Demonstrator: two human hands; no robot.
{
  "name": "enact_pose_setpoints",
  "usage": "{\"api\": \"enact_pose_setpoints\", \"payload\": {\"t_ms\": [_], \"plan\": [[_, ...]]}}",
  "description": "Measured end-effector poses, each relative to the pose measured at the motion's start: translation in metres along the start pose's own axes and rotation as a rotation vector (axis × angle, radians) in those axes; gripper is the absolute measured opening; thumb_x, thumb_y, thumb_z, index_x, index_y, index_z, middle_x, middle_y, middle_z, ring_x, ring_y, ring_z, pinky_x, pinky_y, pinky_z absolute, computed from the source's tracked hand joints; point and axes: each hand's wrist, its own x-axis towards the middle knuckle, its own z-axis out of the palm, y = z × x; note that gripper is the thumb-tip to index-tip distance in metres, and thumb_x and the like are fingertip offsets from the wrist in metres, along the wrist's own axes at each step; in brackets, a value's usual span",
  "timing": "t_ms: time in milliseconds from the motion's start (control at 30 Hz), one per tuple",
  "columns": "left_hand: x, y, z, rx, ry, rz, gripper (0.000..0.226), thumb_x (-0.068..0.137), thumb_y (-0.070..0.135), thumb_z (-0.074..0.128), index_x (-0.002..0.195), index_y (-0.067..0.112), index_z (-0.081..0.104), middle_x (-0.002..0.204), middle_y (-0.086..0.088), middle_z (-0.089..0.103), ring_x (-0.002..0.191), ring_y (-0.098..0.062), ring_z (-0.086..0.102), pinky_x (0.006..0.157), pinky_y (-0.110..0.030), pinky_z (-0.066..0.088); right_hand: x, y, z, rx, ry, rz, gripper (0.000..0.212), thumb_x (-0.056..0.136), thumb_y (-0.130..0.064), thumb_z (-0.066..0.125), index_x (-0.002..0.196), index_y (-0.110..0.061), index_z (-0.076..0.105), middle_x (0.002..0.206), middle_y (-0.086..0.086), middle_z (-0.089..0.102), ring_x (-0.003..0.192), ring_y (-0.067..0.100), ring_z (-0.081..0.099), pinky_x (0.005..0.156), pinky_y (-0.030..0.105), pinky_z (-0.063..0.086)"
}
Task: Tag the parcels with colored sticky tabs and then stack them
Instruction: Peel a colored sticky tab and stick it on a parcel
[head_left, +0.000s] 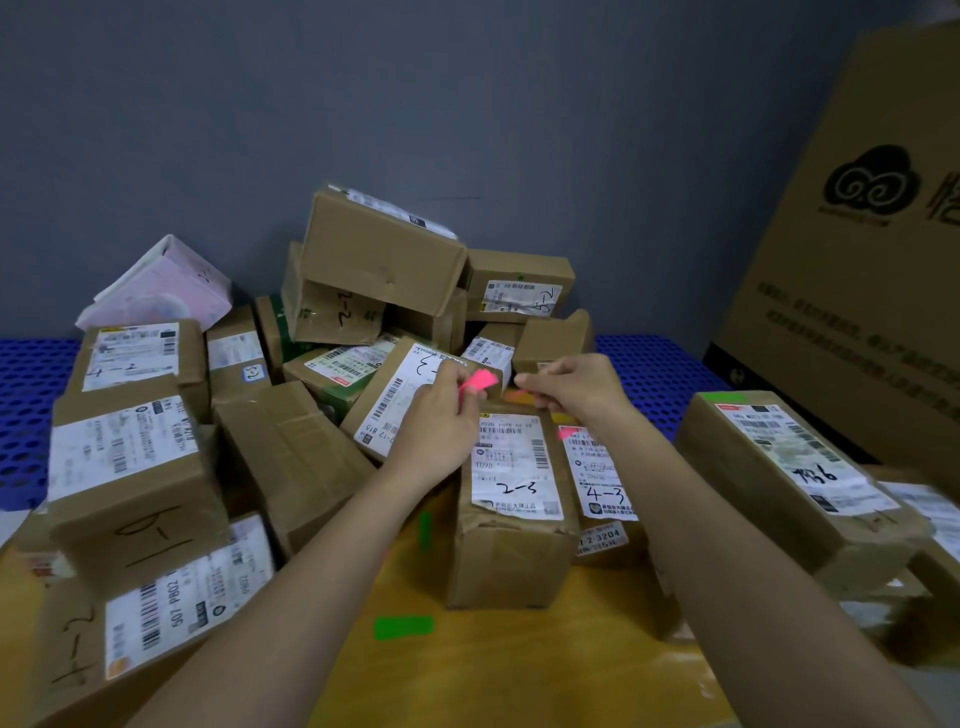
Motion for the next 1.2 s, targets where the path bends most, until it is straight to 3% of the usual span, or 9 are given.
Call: {"api": "enact_pose_setpoints", "payload": {"t_ms": [133, 300, 400, 567, 700, 767, 900, 1033, 1200], "plan": [[0.002, -0.005, 0.012, 0.064, 0.069, 0.052, 0.006, 0.1, 0.026, 0.036, 0.099, 0.021, 0.039, 0.092, -0.007, 0.067, 0.073, -0.024, 0.06, 0.065, -0.05, 0.049, 0.008, 0.01, -0.001, -0.134, -0.023, 0.01, 0.02, 0.071, -0.019, 0.084, 0.064, -0.006, 0.07, 0.054, 0.001, 0.062, 0.05, 0.001, 0.054, 0.067, 0.019, 0.043], [-0.001, -0.011, 0.022, 0.111, 0.182, 0.109, 0.005, 0.099, 0.025, 0.038, 0.1, 0.021, 0.04, 0.086, -0.004, 0.065, 0.071, -0.019, 0.059, 0.059, -0.045, 0.049, 0.004, 0.012, 0.001, -0.245, -0.042, -0.029, 0.02, 0.068, -0.022, 0.086, 0.062, -0.009, 0.072, 0.062, 0.002, 0.065, 0.058, 0.011, 0.061, 0.047, 0.021, 0.049], [-0.006, -0.011, 0.025, 0.171, 0.228, 0.171, 0.008, 0.099, 0.023, 0.039, 0.102, 0.016, 0.043, 0.078, -0.002, 0.058, 0.066, -0.016, 0.051, 0.048, -0.033, 0.037, 0.005, 0.007, 0.004, -0.324, -0.079, -0.026, 0.026, 0.069, -0.025, 0.086, 0.065, -0.005, 0.069, 0.071, 0.008, 0.069, 0.065, 0.017, 0.065, 0.053, 0.028, 0.056], [-0.009, -0.009, 0.023, 0.249, 0.246, 0.199, 0.011, 0.1, 0.023, 0.039, 0.105, 0.014, 0.044, 0.071, 0.0, 0.047, 0.064, -0.015, 0.044, 0.045, -0.026, 0.021, 0.008, 0.005, 0.004, -0.303, -0.211, 0.144, 0.035, 0.078, -0.027, 0.079, 0.07, -0.012, 0.049, 0.061, 0.003, 0.058, 0.049, 0.012, 0.05, 0.04, 0.018, 0.041], [-0.008, -0.008, 0.023, 0.222, 0.193, 0.211, 0.013, 0.1, 0.025, 0.038, 0.106, 0.016, 0.044, 0.081, -0.004, 0.053, 0.07, -0.019, 0.048, 0.051, -0.03, 0.031, 0.006, 0.009, 0.004, -0.255, -0.204, 0.176, 0.029, 0.081, -0.028, 0.076, 0.072, -0.011, 0.056, 0.08, 0.009, 0.071, 0.073, 0.019, 0.068, 0.075, 0.037, 0.058], [-0.007, -0.007, 0.022, 0.186, 0.103, 0.217, 0.012, 0.1, 0.026, 0.037, 0.105, 0.017, 0.044, 0.089, -0.003, 0.054, 0.084, -0.019, 0.049, 0.065, -0.034, 0.038, 0.004, 0.006, 0.006, -0.279, -0.183, 0.16, 0.032, 0.078, -0.031, 0.079, 0.069, -0.011, 0.056, 0.081, 0.011, 0.071, 0.071, 0.019, 0.068, 0.064, 0.03, 0.059], [-0.004, -0.004, 0.019, 0.253, -0.021, 0.204, 0.008, 0.101, 0.027, 0.035, 0.103, 0.021, 0.039, 0.095, 0.004, 0.05, 0.099, -0.018, 0.045, 0.084, -0.033, 0.031, 0.0, 0.004, 0.003, -0.176, -0.165, 0.223, 0.028, 0.081, -0.024, 0.077, 0.069, -0.011, 0.054, 0.07, 0.005, 0.065, 0.06, 0.011, 0.06, 0.04, 0.017, 0.045], [-0.006, -0.001, 0.019, 0.331, -0.035, 0.205, 0.012, 0.102, 0.028, 0.032, 0.107, 0.021, 0.04, 0.094, 0.005, 0.048, 0.104, -0.018, 0.044, 0.086, -0.036, 0.033, 0.001, 0.011, -0.006, 0.035, -0.192, 0.352, 0.017, 0.084, -0.011, 0.072, 0.099, -0.006, 0.066, 0.1, 0.011, 0.071, 0.089, 0.018, 0.069, 0.062, 0.024, 0.055], [-0.006, 0.001, 0.019, 0.327, -0.043, 0.19, 0.009, 0.102, 0.028, 0.033, 0.105, 0.022, 0.04, 0.098, 0.002, 0.054, 0.104, -0.017, 0.044, 0.085, -0.035, 0.033, -0.006, 0.009, -0.006, 0.043, -0.182, 0.309, 0.021, 0.086, -0.006, 0.068, 0.107, -0.002, 0.066, 0.1, 0.015, 0.07, 0.083, 0.021, 0.069, 0.063, 0.026, 0.057]]}}
